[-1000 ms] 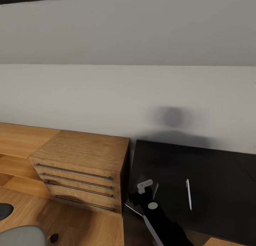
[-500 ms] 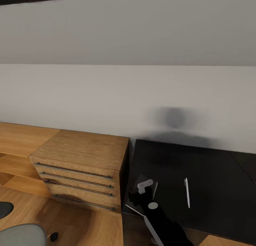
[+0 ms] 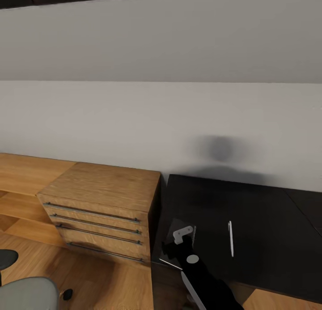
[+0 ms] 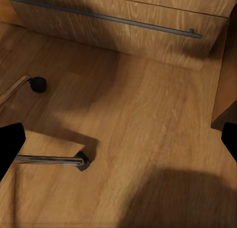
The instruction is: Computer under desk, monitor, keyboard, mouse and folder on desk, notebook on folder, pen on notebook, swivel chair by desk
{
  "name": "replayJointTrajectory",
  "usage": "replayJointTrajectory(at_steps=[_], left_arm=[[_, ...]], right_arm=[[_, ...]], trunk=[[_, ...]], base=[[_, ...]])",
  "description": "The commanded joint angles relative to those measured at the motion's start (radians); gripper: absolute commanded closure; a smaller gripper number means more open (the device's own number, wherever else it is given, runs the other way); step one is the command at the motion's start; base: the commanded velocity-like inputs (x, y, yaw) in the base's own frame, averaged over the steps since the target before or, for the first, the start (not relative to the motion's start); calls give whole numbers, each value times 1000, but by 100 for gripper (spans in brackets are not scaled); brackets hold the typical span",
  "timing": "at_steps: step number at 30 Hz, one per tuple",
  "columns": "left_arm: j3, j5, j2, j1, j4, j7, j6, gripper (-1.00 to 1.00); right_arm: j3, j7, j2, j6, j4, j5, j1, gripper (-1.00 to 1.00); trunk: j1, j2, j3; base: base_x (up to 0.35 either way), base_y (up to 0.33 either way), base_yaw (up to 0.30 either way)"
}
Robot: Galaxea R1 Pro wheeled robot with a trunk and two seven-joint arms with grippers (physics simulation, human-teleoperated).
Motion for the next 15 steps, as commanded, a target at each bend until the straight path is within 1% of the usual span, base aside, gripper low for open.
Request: replayJointTrajectory(at_steps=[1, 9, 15], left_arm=[[2, -11, 0, 0, 0, 9, -2, -100], [2, -11, 1, -1, 0, 9, -2, -100], [2, -11, 1, 0, 0, 9, -2, -100]], right_arm=[[3, -9, -1, 4, 40, -13, 0, -100], [3, -9, -1, 4, 41, -13, 0, -100], [3, -9, -1, 4, 41, -13, 0, -100]], trunk=[[0, -1, -1], [0, -1, -1], [0, -1, -1]], base=[[-18, -13, 0], [-22, -5, 0], [-164, -1, 0]])
